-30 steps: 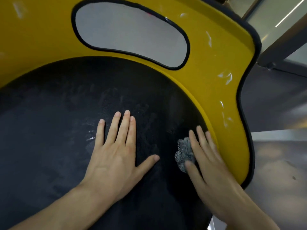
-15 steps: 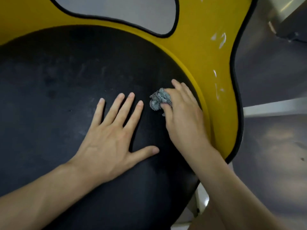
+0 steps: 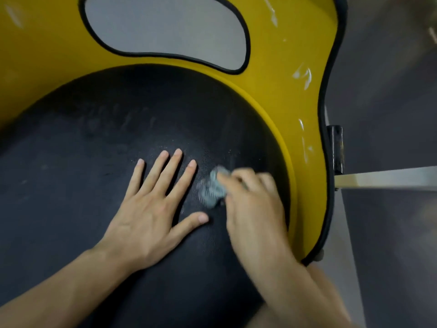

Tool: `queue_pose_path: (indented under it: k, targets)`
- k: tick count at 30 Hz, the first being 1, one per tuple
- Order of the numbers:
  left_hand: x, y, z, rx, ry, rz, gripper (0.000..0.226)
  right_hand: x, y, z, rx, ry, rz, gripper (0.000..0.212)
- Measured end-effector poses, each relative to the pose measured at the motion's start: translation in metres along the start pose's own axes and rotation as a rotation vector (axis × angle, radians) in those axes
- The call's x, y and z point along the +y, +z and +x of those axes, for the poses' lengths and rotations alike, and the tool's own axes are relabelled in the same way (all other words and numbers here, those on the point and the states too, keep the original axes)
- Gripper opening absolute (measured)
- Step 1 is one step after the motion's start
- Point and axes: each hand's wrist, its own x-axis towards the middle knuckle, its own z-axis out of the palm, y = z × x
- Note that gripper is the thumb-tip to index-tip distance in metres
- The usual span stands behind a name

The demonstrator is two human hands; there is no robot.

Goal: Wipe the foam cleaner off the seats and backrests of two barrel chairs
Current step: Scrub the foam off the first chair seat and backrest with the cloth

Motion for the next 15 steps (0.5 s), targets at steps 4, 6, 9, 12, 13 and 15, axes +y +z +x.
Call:
queue_pose_path:
  k: [4, 6, 9, 12, 13, 15]
  targets:
    - [0.002, 0.002, 0.001, 0.001, -0.017, 0.014, 0.093, -0.013, 0.014, 0.076, 0.1, 0.176, 0.016, 0.043]
    - [0.002, 0.001, 0.002, -0.002, -0.028, 0.008, 0.095, -0.017, 0.015, 0.071, 0.12, 0.212, 0.008, 0.04]
    - [-0.002, -0.002, 0.0, -0.009, -0.037, -0.002, 0.099, -0.014, 0.002, 0.014, 0.076, 0.164, -0.045, 0.04]
    - [-0.004, -0.004, 0.0, -0.003, -0.049, -0.01, 0.101, -0.01, -0.01, -0.045, 0.021, 0.107, -0.08, 0.041]
    - [-0.004, -0.004, 0.0, 0.002, -0.051, -0.009, 0.101, -0.01, -0.01, -0.055, 0.015, 0.088, -0.099, 0.042]
    - [-0.004, -0.003, 0.0, -0.004, -0.048, -0.01, 0.102, -0.01, -0.003, -0.06, -0.034, 0.038, -0.155, 0.055]
